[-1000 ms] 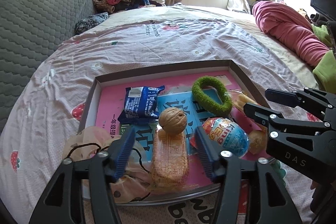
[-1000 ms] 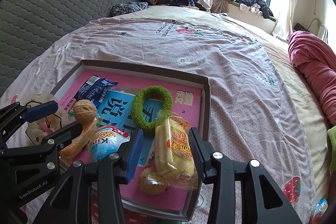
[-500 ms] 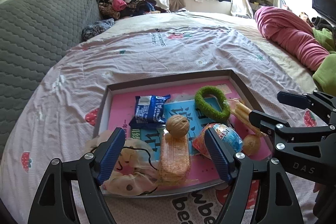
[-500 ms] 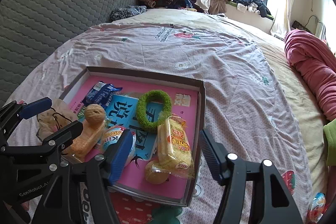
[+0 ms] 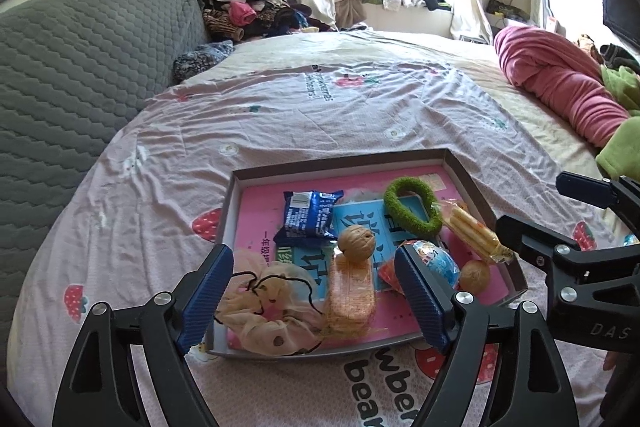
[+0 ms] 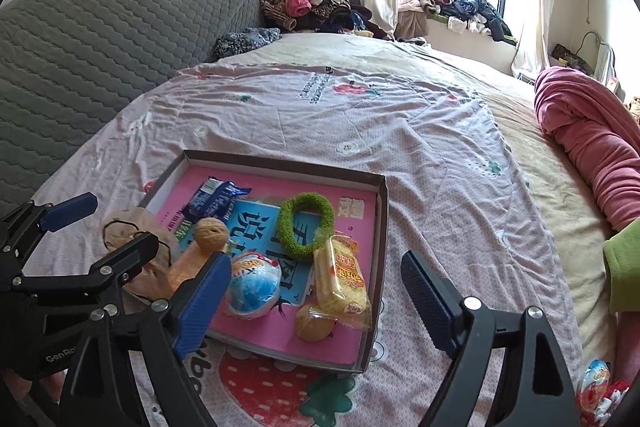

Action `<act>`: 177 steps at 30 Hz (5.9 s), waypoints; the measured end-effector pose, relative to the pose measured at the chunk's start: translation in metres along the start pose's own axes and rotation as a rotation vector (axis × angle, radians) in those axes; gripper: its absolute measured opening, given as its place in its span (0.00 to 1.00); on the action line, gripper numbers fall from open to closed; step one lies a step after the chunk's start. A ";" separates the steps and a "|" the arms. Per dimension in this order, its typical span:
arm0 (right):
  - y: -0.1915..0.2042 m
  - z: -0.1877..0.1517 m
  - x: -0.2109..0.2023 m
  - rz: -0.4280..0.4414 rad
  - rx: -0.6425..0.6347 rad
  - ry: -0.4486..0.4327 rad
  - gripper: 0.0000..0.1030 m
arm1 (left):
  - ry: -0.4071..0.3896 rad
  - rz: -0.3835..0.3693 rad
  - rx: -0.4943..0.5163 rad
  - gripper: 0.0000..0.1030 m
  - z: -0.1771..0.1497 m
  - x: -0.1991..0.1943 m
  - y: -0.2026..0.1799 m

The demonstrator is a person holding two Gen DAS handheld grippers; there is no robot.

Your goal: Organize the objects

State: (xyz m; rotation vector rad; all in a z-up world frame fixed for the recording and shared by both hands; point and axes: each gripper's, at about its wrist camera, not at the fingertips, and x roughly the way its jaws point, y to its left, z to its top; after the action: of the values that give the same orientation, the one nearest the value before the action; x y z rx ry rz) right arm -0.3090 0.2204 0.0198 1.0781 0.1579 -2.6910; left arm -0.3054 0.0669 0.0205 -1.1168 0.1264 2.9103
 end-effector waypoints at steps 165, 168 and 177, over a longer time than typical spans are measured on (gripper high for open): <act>0.051 -0.208 -0.125 -0.002 0.058 0.014 0.99 | 0.034 0.033 -0.076 0.82 -0.199 -0.132 0.014; 0.052 -0.210 -0.123 -0.007 0.053 0.016 0.99 | 0.034 0.031 -0.076 0.82 -0.200 -0.130 0.014; 0.050 -0.215 -0.119 -0.010 0.058 0.023 0.99 | 0.040 0.031 -0.086 0.82 -0.204 -0.124 0.017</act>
State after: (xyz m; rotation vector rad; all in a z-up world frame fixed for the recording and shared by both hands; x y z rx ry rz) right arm -0.0702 0.2333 -0.0537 1.1278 0.0905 -2.7085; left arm -0.0779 0.0343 -0.0460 -1.1962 0.0202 2.9477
